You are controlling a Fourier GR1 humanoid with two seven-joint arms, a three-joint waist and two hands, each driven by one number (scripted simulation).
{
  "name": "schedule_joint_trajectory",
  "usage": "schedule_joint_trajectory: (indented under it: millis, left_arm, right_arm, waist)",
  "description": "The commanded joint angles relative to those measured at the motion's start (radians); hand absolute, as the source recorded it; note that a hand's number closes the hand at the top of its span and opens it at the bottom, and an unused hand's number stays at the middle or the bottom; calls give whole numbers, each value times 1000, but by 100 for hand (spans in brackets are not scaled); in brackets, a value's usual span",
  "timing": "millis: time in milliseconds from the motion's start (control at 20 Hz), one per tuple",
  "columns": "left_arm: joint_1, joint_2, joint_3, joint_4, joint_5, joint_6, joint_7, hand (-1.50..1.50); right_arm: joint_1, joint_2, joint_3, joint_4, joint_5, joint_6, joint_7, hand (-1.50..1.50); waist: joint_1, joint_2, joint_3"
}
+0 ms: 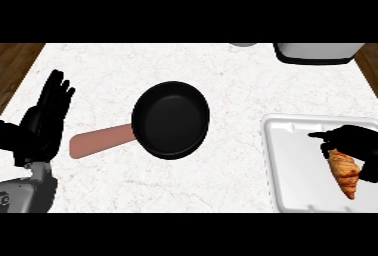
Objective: Pick the croissant from the tray and place it in the pot
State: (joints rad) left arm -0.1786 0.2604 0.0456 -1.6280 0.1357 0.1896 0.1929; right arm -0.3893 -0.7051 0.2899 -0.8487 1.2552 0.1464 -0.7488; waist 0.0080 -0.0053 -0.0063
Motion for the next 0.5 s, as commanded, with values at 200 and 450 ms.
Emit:
schedule_joint_trajectory:
  millis: [200,450]
  left_arm:
    - [-16,1,15,-13,-17,4,34,0]
    - [-7,-6,0,-2,-4,-14,29,0]
  right_arm:
    - [43,187,48,-116,33,91,111,150]
    - [26,553,49,-149,-64,106,281,150]
  waist:
    - [-18,-1,4]
    - [29,-13,5]
